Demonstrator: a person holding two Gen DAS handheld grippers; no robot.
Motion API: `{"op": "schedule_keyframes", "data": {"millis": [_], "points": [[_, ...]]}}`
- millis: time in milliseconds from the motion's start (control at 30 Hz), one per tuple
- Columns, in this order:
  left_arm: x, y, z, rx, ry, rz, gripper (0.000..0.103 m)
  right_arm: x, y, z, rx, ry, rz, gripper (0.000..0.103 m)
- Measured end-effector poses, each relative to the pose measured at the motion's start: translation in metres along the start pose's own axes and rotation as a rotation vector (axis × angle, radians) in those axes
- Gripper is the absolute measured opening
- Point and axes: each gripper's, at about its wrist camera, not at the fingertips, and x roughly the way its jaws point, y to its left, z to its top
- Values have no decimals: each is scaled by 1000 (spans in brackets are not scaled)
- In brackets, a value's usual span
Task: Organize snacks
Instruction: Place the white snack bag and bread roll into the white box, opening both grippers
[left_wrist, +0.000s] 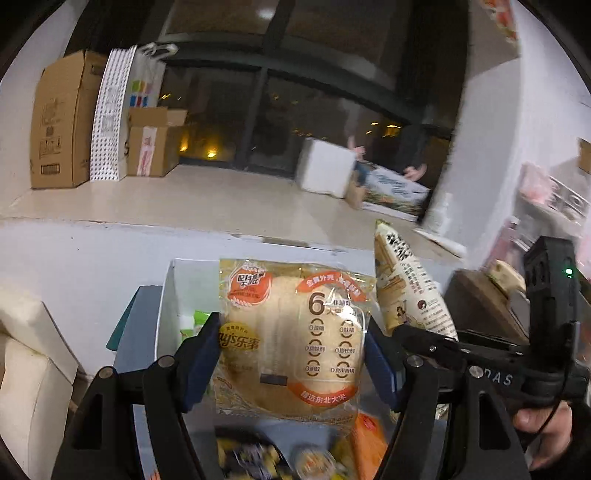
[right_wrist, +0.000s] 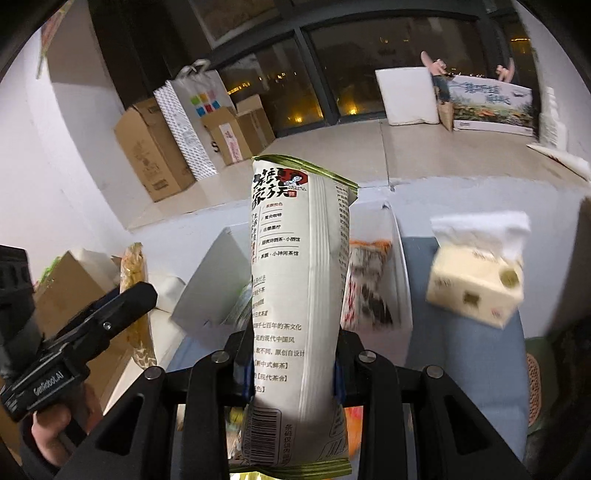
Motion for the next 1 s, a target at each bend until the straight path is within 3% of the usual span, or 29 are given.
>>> {"op": "schedule_keyframes", "data": {"millis": [267, 333, 367, 400, 467, 800, 1000], "points": [[65, 24, 19, -36, 91, 64, 76, 59, -7, 39, -5, 63, -34, 33], [76, 27, 18, -35, 145, 73, 86, 70, -11, 40, 7, 85, -37, 34], [81, 30, 16, -43, 168, 73, 103, 76, -13, 40, 9, 101, -54, 39], [83, 34, 14, -67, 171, 74, 103, 82, -16, 40, 12, 121, -100, 66], [84, 42, 10, -118, 181, 73, 103, 83, -21, 41, 37, 97, -106, 103], [74, 45, 3, -108, 185, 80, 103, 63, -21, 39, 30, 60, -83, 103], [38, 34, -2, -54, 157, 89, 103, 36, -7, 29, -4, 18, -93, 103]]}}
